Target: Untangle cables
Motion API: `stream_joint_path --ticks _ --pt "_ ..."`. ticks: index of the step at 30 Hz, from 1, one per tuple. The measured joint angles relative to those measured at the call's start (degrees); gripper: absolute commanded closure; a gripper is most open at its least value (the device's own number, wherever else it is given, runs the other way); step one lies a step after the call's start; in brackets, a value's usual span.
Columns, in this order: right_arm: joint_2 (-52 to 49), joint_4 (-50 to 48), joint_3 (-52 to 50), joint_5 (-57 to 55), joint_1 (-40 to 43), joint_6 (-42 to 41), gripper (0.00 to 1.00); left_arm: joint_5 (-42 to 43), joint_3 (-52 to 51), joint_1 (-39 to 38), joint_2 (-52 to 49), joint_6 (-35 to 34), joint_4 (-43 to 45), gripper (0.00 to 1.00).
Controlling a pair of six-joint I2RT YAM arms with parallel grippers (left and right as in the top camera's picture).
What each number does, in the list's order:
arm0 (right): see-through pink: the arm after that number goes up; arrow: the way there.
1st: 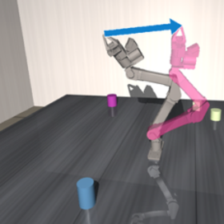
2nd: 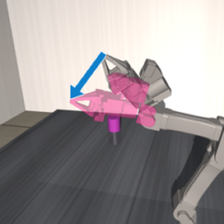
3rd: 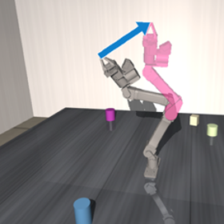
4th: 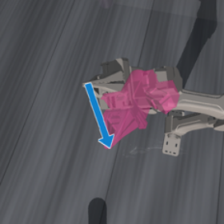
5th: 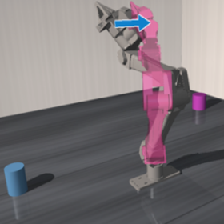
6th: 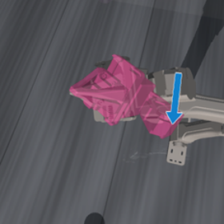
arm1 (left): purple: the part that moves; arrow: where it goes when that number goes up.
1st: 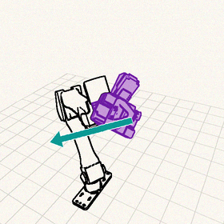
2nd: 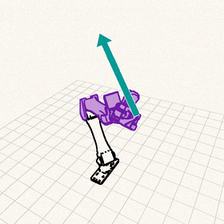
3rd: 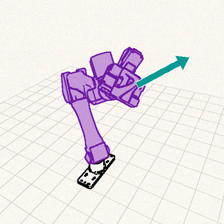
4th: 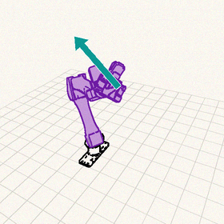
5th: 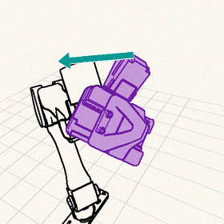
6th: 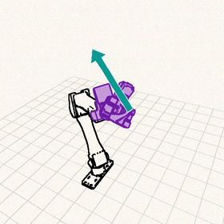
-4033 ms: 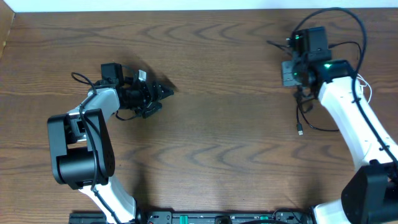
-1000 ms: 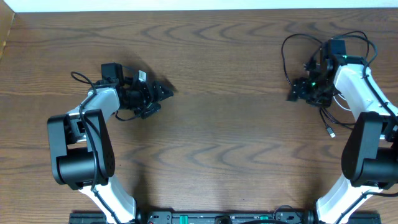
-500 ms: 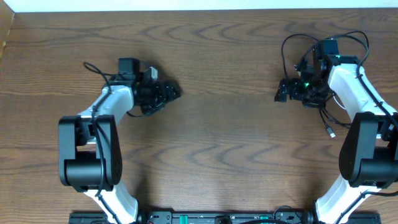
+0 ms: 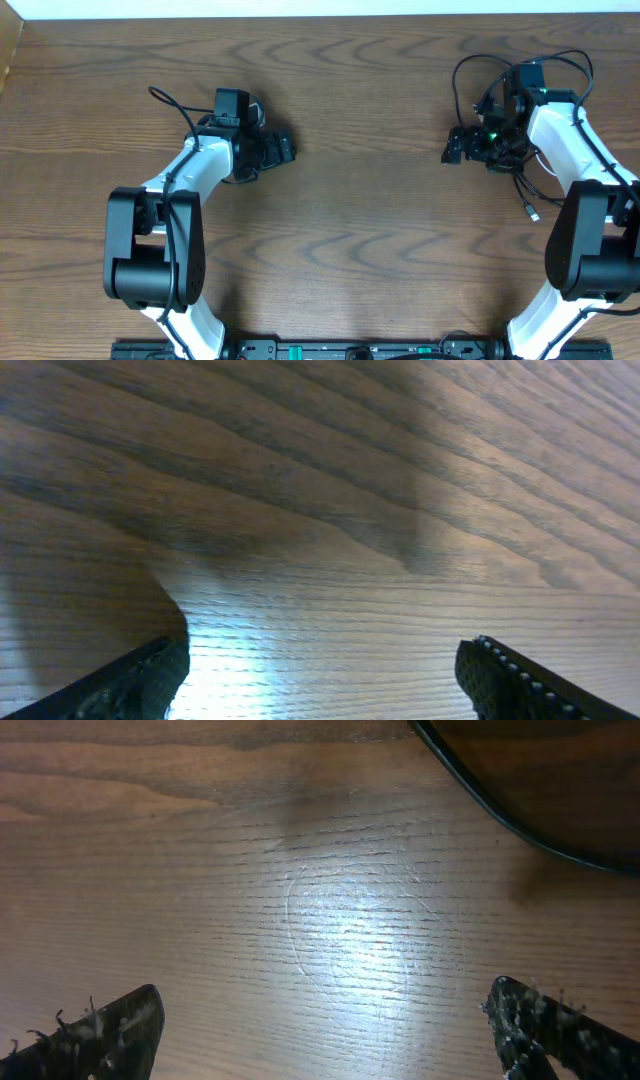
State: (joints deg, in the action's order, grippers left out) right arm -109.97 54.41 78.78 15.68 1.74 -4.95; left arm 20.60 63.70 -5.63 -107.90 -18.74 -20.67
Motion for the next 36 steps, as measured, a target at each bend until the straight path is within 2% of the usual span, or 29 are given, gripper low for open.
stream_joint_path --ticks 36 --pt "0.0 0.0 0.0 0.0 0.0 0.0 0.01 -1.55 0.15 -0.07 0.11 -0.72 -0.11 0.02"
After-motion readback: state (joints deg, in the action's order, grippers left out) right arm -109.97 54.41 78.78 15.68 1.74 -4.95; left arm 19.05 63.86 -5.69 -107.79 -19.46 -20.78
